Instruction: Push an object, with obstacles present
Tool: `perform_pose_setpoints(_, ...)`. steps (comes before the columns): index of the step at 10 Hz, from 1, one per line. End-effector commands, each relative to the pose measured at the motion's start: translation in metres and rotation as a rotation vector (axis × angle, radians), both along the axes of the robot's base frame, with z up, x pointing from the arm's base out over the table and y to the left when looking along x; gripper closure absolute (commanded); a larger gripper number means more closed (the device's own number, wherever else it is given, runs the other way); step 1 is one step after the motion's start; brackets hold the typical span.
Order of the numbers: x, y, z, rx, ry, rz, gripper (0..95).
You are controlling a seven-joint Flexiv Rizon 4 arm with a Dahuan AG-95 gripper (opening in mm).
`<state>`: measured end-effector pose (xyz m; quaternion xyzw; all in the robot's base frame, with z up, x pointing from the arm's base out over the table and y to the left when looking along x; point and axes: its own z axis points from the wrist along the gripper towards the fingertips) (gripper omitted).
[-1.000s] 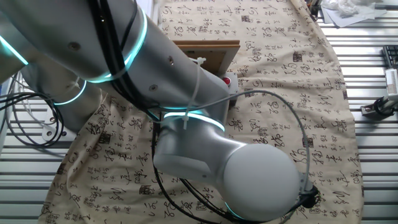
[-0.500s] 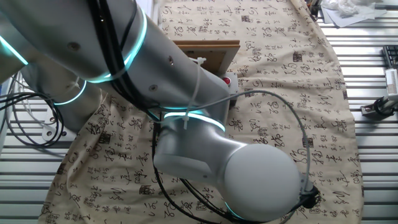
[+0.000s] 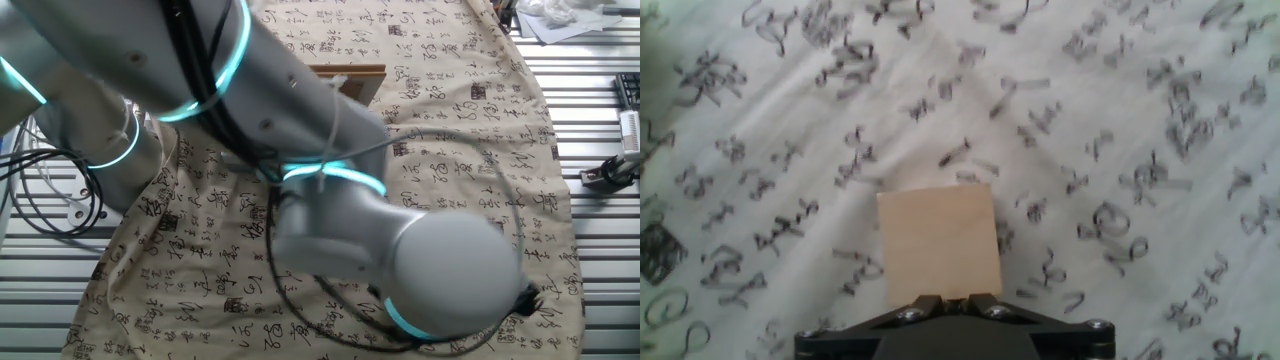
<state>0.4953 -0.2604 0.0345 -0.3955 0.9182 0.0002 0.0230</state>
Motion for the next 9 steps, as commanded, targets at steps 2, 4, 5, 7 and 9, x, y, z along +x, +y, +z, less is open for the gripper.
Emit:
perform_pose_setpoints(2, 0.010, 0.010, -0.008, 0.008, -0.008, -0.002, 95.0)
perform_pose_setpoints(4, 0.018, 0.016, -0.002, 0.004, -0.005, -0.004, 95.0)
perform_pose_setpoints(5, 0.024, 0.020, 0.000, 0.006, -0.005, -0.007, 95.0)
perform_pose_setpoints(7, 0.038, 0.033, 0.000, 0.007, -0.005, -0.015, 95.0)
perform_pose_setpoints(9, 0.051, 0.047, -0.002, 0.008, -0.005, -0.018, 95.0)
